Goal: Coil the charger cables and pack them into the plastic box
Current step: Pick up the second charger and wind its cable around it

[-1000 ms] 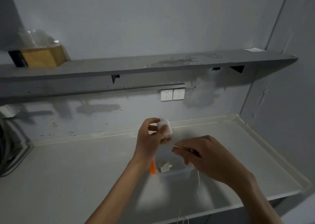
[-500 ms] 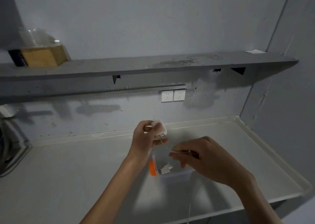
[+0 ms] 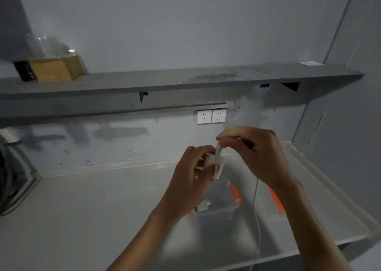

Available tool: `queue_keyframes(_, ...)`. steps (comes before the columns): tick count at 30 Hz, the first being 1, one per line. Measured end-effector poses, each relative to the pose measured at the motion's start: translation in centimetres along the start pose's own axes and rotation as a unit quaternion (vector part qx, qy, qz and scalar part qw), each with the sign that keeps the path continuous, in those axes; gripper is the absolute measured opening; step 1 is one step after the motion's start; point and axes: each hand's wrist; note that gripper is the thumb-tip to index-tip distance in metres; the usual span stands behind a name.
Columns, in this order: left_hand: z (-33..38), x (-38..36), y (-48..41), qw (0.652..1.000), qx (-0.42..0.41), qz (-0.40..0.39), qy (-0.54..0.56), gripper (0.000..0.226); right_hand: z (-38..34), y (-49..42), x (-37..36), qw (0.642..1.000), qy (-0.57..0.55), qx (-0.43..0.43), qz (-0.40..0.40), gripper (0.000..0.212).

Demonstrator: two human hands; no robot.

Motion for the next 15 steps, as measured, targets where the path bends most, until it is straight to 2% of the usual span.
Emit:
queue_keyframes(5, 0.7, 0.8, 0.6, 0.996, -0.070, 0.003, -0.058, 0.031, 1.2, -0.8, 0.0, 0.999, -0.026, 0.023, 0.026, 0.009)
queue_keyframes(10, 1.6, 0.9, 0.5, 0.999, -0.031, 0.009, -0.005, 0.039, 3.0, -1.0, -1.8, 0.990, -0.136, -0.040, -0.024, 0.009)
queue_keyframes(12, 2.0, 0.8, 0.1, 0.999, 0.003, 0.020, 0.048, 0.039, 3.8, -0.6, -2.8, 0.966, -0.235, -0.097, -0.050, 0.008)
queue_keyframes(15, 2.2, 0.4, -0.6, 0.992, 0.049, 0.042, 0.109, 0.038, 4.4, 1.0, -4.9, 0.915, -0.349, -0.197, -0.045, 0.008)
Point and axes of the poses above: each hand's wrist, its own y-axis away from the middle knuckle, its own x-axis out of the back of the hand, z = x × y
